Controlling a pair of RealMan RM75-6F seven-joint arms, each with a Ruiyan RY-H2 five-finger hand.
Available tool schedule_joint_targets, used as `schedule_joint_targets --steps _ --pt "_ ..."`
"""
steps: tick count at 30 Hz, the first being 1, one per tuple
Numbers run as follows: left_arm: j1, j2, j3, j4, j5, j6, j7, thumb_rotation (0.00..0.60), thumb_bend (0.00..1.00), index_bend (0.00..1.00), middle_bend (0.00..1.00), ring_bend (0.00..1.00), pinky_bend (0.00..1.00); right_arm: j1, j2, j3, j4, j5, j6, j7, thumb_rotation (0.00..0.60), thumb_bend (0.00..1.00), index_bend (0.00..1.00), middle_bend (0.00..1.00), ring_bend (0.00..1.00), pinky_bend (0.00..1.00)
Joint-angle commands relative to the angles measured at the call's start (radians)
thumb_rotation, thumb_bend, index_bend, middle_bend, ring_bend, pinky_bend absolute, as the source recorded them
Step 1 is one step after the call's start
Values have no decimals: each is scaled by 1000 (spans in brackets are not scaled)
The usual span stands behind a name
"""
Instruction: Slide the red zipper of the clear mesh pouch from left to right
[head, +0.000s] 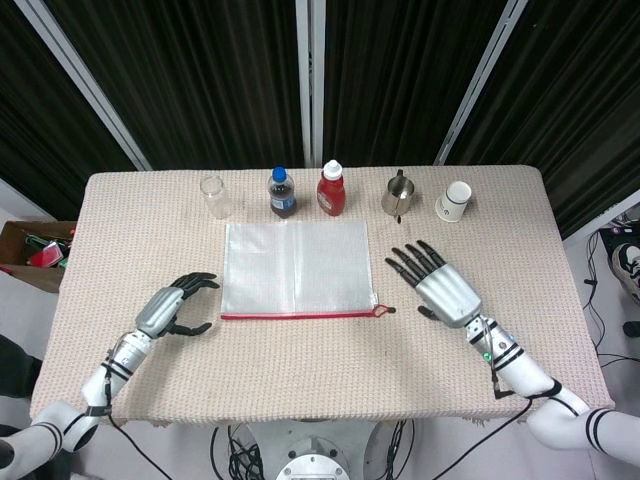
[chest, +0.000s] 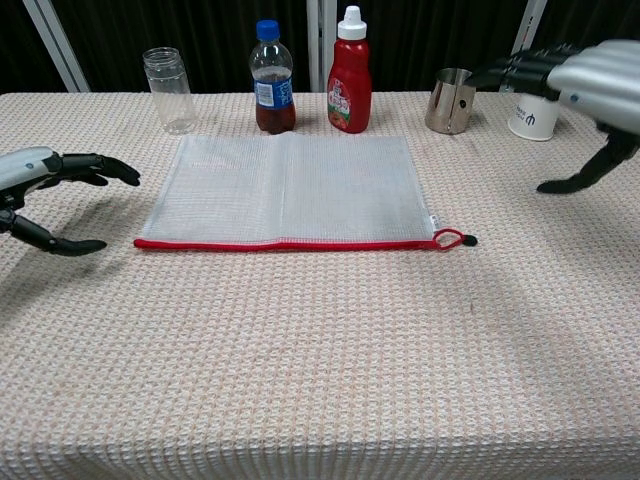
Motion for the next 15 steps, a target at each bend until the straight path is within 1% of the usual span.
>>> schedule_joint_targets --steps 1,4,6,8,11,15 --pt "52 162 -61 -232 -127 -20 581 600 178 230 134 99 130 -15 32 35 6 14 33 34 600 76 0 0 0 0" --pt "98 235 -92 -318 -186 37 706 600 173 230 136 99 130 -66 66 39 -34 18 104 39 600 129 0 35 0 0" --pt "131 280 -105 -371 -213 80 749 600 169 230 136 99 130 -113 91 37 -68 41 146 10 600 169 0 70 0 0" --pt "175 325 -113 -426 -236 137 782 600 164 231 136 99 130 -174 124 30 -117 77 192 -13 600 176 0 73 0 0" --pt "238 383 -110 -499 -258 201 795 600 160 231 136 99 130 -261 169 11 -184 113 252 21 600 176 0 69 0 0" --pt "315 449 -93 -590 -271 268 799 600 159 231 136 101 130 -363 204 -21 -215 122 325 100 600 176 0 65 0 0"
